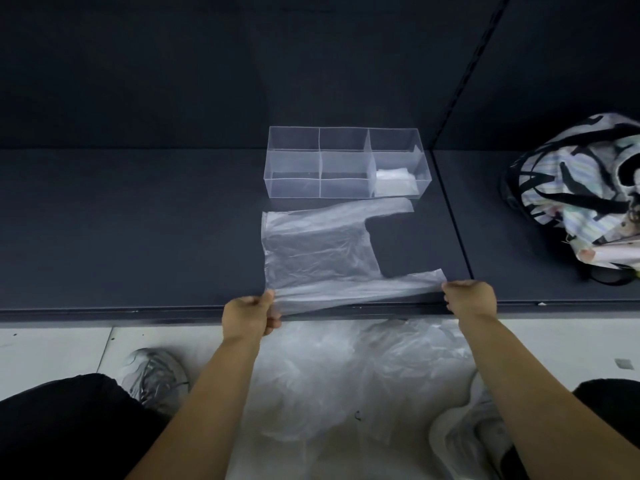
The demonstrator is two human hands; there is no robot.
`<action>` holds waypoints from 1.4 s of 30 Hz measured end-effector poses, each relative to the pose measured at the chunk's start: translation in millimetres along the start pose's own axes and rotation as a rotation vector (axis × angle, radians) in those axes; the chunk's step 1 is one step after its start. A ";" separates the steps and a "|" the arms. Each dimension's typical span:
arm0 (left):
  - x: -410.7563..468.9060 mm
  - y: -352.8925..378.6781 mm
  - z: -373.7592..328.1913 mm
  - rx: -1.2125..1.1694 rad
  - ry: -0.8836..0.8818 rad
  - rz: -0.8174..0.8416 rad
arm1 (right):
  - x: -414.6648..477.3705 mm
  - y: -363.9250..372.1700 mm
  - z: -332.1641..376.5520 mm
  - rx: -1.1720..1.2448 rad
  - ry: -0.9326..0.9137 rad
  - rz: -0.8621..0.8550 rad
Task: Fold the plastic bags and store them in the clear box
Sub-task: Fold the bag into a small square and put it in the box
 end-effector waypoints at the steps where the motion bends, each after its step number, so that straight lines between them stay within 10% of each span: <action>1: -0.3 -3.9 -0.3 0.059 0.022 -0.019 | -2.1 -0.1 1.6 -0.095 -0.016 -0.021; 7: -6.4 -2.6 -49.2 0.385 0.634 -0.338 | -48.7 26.3 56.4 -0.314 -0.453 -0.366; 13: 34.5 55.7 -82.1 0.902 0.928 -0.078 | -113.2 160.2 140.9 -0.407 -1.088 0.242; 17: 66.4 64.9 -65.5 1.271 0.923 -0.048 | -98.3 213.1 155.2 -0.603 -1.090 0.320; 31: 69.8 62.1 -75.8 1.077 0.916 -0.090 | 6.6 93.0 90.8 -0.672 -0.663 -0.228; 37: 10.7 50.2 -50.1 0.966 1.077 -0.077 | -132.6 168.1 97.6 -0.472 -1.095 0.097; 42: 24.8 34.4 -12.4 1.231 0.968 -0.059 | -113.7 180.9 65.3 -0.719 -1.022 0.171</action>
Point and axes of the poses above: each hand's wrist, its own x-axis towards the middle knuckle, its own y-axis out of the palm, z = x × y, the point moved 5 cm from there along x, towards the middle knuckle, and after that the axes turned 2 degrees about -z, right-handed, at the moved point
